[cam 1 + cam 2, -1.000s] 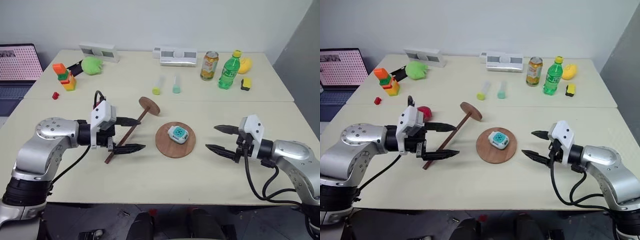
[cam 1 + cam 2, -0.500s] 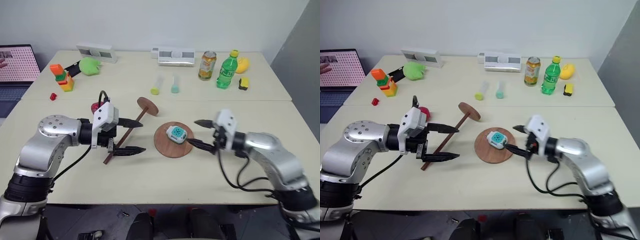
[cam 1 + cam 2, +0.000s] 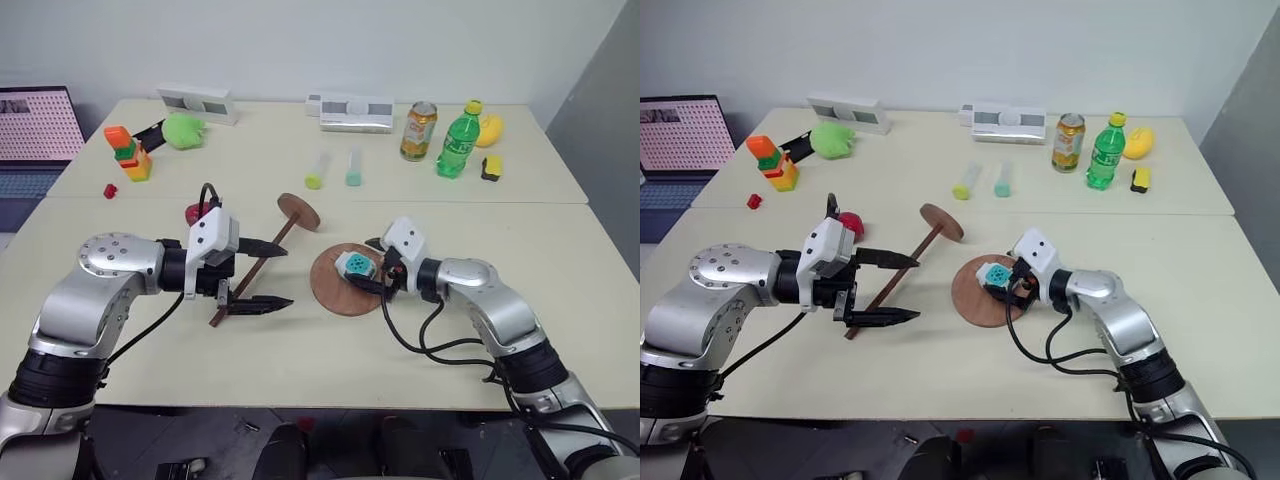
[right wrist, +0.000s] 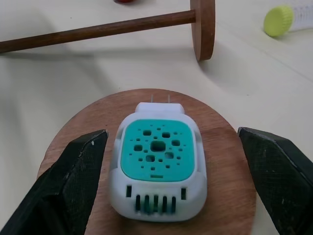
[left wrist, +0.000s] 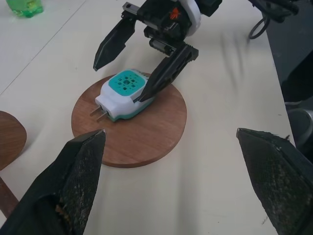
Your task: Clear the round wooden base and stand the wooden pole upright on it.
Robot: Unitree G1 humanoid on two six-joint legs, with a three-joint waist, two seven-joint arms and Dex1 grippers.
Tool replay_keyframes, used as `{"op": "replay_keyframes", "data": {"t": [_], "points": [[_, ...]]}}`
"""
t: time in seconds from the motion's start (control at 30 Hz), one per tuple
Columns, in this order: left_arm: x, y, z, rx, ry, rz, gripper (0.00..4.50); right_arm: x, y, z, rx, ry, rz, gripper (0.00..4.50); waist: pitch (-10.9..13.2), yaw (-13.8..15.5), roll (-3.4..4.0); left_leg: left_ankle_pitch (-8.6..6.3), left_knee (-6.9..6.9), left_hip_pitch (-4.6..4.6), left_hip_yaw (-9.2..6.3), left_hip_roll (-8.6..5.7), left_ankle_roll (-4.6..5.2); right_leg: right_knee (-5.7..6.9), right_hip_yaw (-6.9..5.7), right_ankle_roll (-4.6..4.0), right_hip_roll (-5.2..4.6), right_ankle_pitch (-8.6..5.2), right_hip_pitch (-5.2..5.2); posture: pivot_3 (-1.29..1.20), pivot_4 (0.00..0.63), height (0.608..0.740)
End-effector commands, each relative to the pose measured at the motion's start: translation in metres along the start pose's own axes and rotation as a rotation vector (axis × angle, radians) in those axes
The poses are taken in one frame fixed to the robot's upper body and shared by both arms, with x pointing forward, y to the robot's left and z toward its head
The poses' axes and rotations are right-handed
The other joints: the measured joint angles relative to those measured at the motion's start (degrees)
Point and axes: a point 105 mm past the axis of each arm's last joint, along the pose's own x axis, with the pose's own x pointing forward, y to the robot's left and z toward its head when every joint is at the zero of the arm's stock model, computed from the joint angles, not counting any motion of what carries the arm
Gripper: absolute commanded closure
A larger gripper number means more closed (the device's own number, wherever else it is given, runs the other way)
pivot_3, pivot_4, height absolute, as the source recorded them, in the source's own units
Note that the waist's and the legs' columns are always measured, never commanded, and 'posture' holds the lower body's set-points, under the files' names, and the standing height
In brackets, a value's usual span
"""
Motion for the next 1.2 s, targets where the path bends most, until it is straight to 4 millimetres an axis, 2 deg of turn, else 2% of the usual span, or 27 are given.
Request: {"op": "replay_keyframes", "data": {"t": [0.03,0.07,0.17,0.33,0.47,0.57,0.7,0.87,0.93,1.03,1.1,1.2], "points": [[-0.002,0.001,0.006,0.036,-0.001,0.011,0.0,0.01,-0.002,0.001,-0.013,0.001,-0.017,0.03,0.0,-0.1,0.0,0.0,0.0,0.01,0.0,0.0,0.0,0.01,0.0,0.0,0.0,0.0,0.0,0.0,0.15,0.74],[-0.002,0.001,0.006,0.036,-0.001,0.012,0.0,0.011,-0.003,-0.001,-0.004,0.003,-0.017,0.03,0.0,-0.1,0.0,0.0,0.0,0.0,0.01,0.0,0.0,0.01,0.01,0.0,0.0,0.0,0.0,0.0,0.15,0.74],[-0.002,0.001,0.006,0.038,-0.001,0.014,0.0,0.012,-0.006,0.003,0.01,-0.028,-0.036,0.47,0.0,-0.3,0.0,0.0,0.0,0.0,0.01,0.0,0.0,0.02,0.01,0.0,0.0,0.0,-0.02,0.0,0.15,0.74],[-0.003,-0.001,0.003,0.038,0.004,0.018,0.0,0.004,0.004,0.02,-0.02,-0.103,0.013,1.62,0.0,-0.3,0.0,0.0,0.0,0.0,0.01,0.0,0.0,0.04,0.02,0.0,0.0,0.0,-0.02,0.0,0.15,0.74],[-0.001,-0.002,0.001,0.039,0.005,0.017,0.0,-0.003,0.0,0.025,0.008,-0.128,-0.007,1.73,0.0,-0.3,0.01,0.0,0.0,0.0,-0.01,0.0,0.0,0.04,0.01,0.0,0.0,0.0,-0.02,0.0,0.15,0.74],[0.0,0.001,0.002,0.045,-0.006,0.036,0.0,-0.015,-0.042,0.026,0.078,-0.15,-0.187,1.73,0.0,-0.3,0.01,0.0,0.01,0.0,-0.02,0.0,0.0,0.05,0.01,0.0,0.0,0.0,-0.02,0.0,0.15,0.74],[0.002,0.002,0.001,0.044,-0.012,0.048,0.0,-0.041,-0.119,0.002,0.107,-0.066,-0.537,1.73,0.0,-0.3,0.01,0.0,0.03,0.02,0.05,-0.02,0.0,0.08,0.05,0.0,-0.01,0.0,-0.02,0.0,0.15,0.74],[0.004,0.003,0.0,0.039,-0.014,0.051,0.0,-0.063,-0.169,-0.022,0.114,0.012,-0.765,1.73,0.0,-0.8,0.01,0.0,-0.05,0.03,0.15,0.0,-0.01,0.04,0.1,0.0,-0.01,0.0,-0.08,0.0,0.15,0.74],[0.005,0.003,-0.001,0.038,-0.015,0.052,0.0,-0.068,-0.181,-0.032,0.15,0.035,-0.833,1.73,0.0,-1.4,0.01,0.01,-0.07,0.01,0.23,0.01,-0.01,0.06,0.18,0.0,-0.02,0.0,-0.13,0.0,0.15,0.74],[0.006,0.004,-0.001,0.037,-0.016,0.056,0.0,-0.067,-0.185,-0.041,0.206,0.04,-0.854,1.73,0.0,-1.8,0.01,0.01,-0.09,0.02,0.27,0.01,-0.02,0.08,0.23,0.0,-0.01,0.0,-0.15,0.0,0.15,0.74],[0.006,0.004,-0.002,0.036,-0.017,0.061,0.0,-0.069,-0.187,-0.043,0.246,0.023,-0.87,1.03,0.0,-2.1,0.01,0.02,-0.09,0.04,0.3,0.02,-0.02,0.12,0.26,0.0,-0.01,0.0,-0.15,0.0,0.15,0.74],[0.005,0.006,-0.003,0.027,-0.016,0.077,0.0,-0.071,-0.189,-0.04,0.268,-0.017,-0.857,0.5,0.0,-2.2,0.01,0.01,-0.04,0.04,0.29,0.02,-0.02,0.16,0.26,0.0,-0.01,0.0,-0.14,0.0,0.15,0.74]]}}
